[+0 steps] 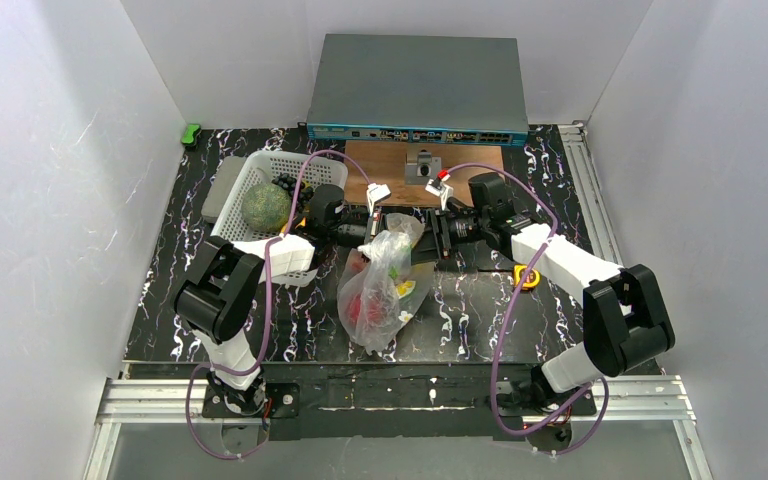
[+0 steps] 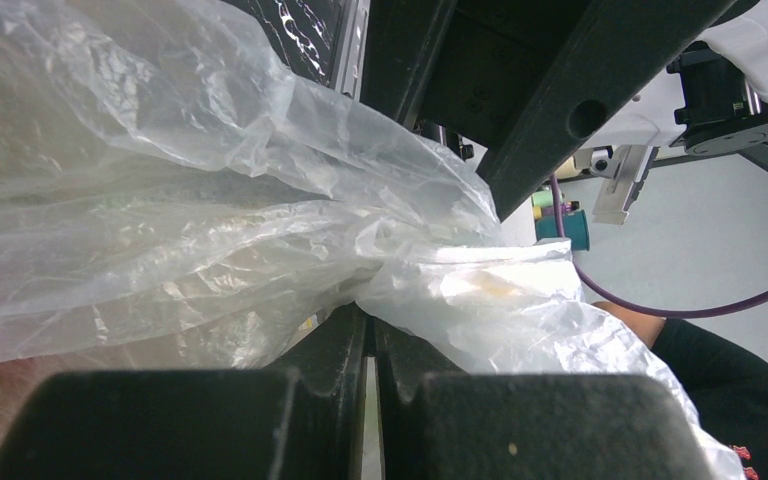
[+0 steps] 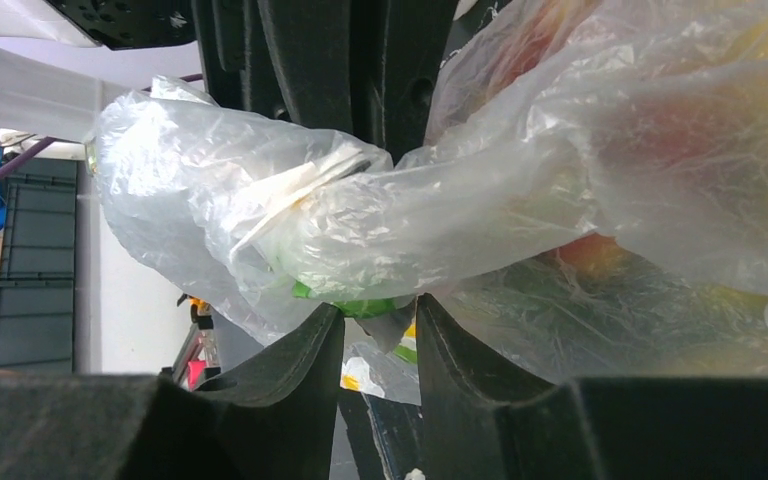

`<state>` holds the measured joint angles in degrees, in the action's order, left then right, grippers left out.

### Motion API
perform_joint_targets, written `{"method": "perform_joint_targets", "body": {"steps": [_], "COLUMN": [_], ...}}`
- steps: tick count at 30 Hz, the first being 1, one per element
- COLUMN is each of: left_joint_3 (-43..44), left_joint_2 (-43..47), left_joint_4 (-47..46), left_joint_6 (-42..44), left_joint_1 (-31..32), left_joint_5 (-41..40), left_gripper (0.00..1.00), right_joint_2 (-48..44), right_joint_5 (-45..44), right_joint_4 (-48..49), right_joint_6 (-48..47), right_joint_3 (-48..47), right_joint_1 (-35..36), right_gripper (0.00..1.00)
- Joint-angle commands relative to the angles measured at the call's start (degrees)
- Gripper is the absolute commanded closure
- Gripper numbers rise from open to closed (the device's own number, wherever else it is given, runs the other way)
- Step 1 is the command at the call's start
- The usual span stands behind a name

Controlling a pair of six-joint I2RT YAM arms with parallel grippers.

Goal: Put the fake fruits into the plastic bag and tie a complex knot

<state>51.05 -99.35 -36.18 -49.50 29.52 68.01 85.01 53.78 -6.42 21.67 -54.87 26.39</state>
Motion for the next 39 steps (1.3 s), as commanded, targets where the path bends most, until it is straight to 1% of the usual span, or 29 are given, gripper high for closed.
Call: {"method": "perform_joint_targets", "body": {"steps": [1,3,4,6,8,9,12,18,19,21,22,26,27,31,33,36,39], "left_joint_3": [0.35,0.31,0.36,0.3,0.35,0.3,-0.07,-0.34,-0.27,-0.61,-0.76,-0.59,-0.41,0.04,0.1,0.38,2.06], "left_joint_2": [0.15,0.14,0.19,0.21,0.2,0.24,0.31,0.72,0.8,1.54,2.34,4.96,5.54,7.46,7.99,8.59,10.21], "left_joint_4": [-1.15,-1.24,-1.26,-1.25,-1.27,-1.26,-1.22,0.01,0.53,2.14,3.22,9.49,11.33,17.23,18.99,21.43,29.23], "left_joint_6": [0.79,0.8,0.79,0.8,0.86,0.96,1.18,2.38,2.64,3.51,4.32,9.28,10.88,15.79,16.95,18.85,25.33], "left_joint_1": [0.37,0.41,0.37,0.36,0.37,0.37,0.36,0.37,0.32,-0.14,-0.61,-2.24,-2.53,-3.77,-5.25,-7.08,-8.92], "left_joint_5": [1.29,1.36,1.34,1.34,1.4,1.42,1.55,2.2,2.32,2.36,2.2,1.73,1.44,0.26,-0.05,0.57,1.25], "left_gripper": [1.0,1.0,1.0,1.0,1.0,1.0,1.0,1.0,0.97,0.81,0.76,0.62,0.6,0.56,0.53,0.52,0.51], "right_joint_2": [-0.6,-0.76,-0.84,-1.04,-1.16,-1.22,-1.53,-2.37,-2.49,-2.86,-3.1,-4.1,-4.27,-4.32,-4.54,-4.97,-5.45], "right_joint_5": [1.64,1.83,1.85,1.65,1.45,1.34,1.37,0.72,0.38,-0.38,-0.75,-2.95,-3.39,-4.59,-5.25,-6.02,-6.74], "right_joint_4": [5.39,5.51,5.42,5.42,5.41,5.4,4.78,3.42,3.14,2.14,1.46,-1.26,-1.58,-3.34,-4.03,-4.37,-4.55], "right_joint_6": [3.11,3.12,3.09,2.98,2.86,2.87,2.5,1.0,0.74,0.04,-0.64,-3.69,-4.19,-6.32,-7.22,-7.76,-8.02], "right_joint_3": [-2.42,-2.29,-2.14,-1.78,-1.55,-1.52,-1.89,-2.21,-2.23,-2.16,-2.15,-1.67,-1.52,-1.78,-1.78,-1.59,-1.55], "right_joint_1": [0.29,0.26,0.24,0.25,0.27,0.3,0.25,0.24,0.19,0.24,0.24,0.23,0.24,0.29,0.27,0.32,0.32], "right_gripper": [0.61,0.62,0.64,0.74,0.86,0.9,0.99,0.99,0.99,0.99,0.99,0.99,0.99,0.99,0.99,0.99,0.99]}}
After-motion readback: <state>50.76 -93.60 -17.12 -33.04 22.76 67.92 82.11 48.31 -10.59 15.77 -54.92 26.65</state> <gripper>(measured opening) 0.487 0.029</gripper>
